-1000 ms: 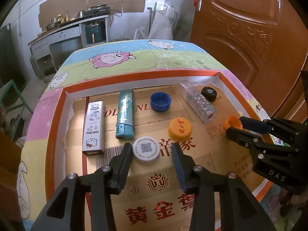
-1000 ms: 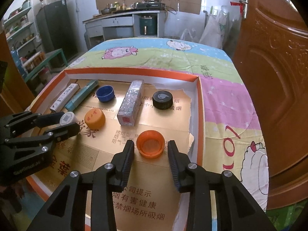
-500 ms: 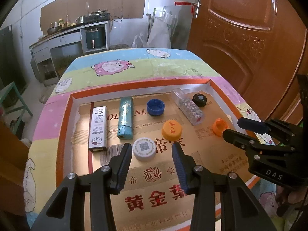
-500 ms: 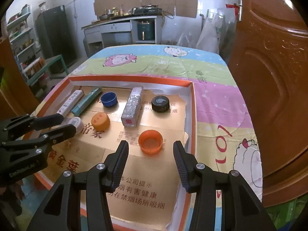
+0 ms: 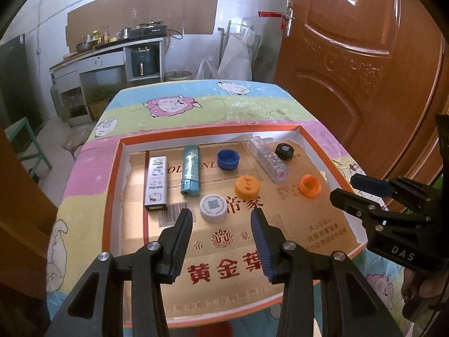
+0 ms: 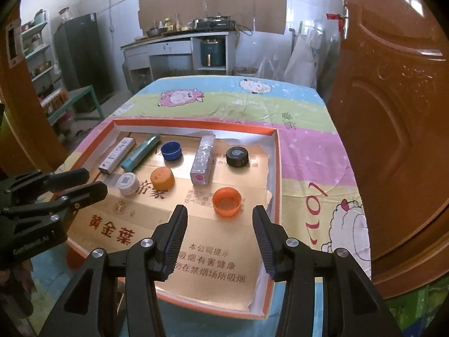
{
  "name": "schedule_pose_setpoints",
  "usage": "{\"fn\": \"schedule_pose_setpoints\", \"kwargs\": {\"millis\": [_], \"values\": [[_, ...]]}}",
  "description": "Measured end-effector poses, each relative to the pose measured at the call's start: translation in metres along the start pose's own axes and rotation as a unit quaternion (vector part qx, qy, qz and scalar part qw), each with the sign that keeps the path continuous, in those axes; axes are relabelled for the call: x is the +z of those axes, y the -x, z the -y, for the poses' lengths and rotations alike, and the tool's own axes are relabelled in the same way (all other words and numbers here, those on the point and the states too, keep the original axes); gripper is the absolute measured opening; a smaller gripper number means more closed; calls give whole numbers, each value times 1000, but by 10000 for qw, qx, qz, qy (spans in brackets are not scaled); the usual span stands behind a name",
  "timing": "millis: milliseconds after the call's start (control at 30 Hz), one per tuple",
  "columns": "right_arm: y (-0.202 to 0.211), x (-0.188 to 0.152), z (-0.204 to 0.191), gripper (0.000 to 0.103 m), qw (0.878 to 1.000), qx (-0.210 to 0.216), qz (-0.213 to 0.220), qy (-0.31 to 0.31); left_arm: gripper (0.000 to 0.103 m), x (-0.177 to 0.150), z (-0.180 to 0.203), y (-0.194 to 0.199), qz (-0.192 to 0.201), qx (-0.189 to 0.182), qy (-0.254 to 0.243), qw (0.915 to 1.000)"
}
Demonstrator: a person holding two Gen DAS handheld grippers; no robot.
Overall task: Organize rigid objects
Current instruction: 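Withdraw both open tools from the box toward the red cap and gold bar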
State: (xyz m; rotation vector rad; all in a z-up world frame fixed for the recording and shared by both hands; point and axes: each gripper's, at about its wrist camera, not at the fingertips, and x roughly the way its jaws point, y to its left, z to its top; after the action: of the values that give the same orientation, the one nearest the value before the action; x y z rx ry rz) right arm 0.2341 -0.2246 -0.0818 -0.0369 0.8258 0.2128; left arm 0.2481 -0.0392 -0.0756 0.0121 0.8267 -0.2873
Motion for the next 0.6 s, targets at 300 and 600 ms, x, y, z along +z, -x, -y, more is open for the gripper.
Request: {"fn": "schedule_pose_setpoints", "kwargs": {"millis": [300,600], "values": [[24,-6,-13,50,9999,-10,95,33,43,-9,-3,26,141,15,81,9999],[51,-16,-24,50,9998,-18,176,13,43,-21,-6,52,253,25,129,9996]]}}
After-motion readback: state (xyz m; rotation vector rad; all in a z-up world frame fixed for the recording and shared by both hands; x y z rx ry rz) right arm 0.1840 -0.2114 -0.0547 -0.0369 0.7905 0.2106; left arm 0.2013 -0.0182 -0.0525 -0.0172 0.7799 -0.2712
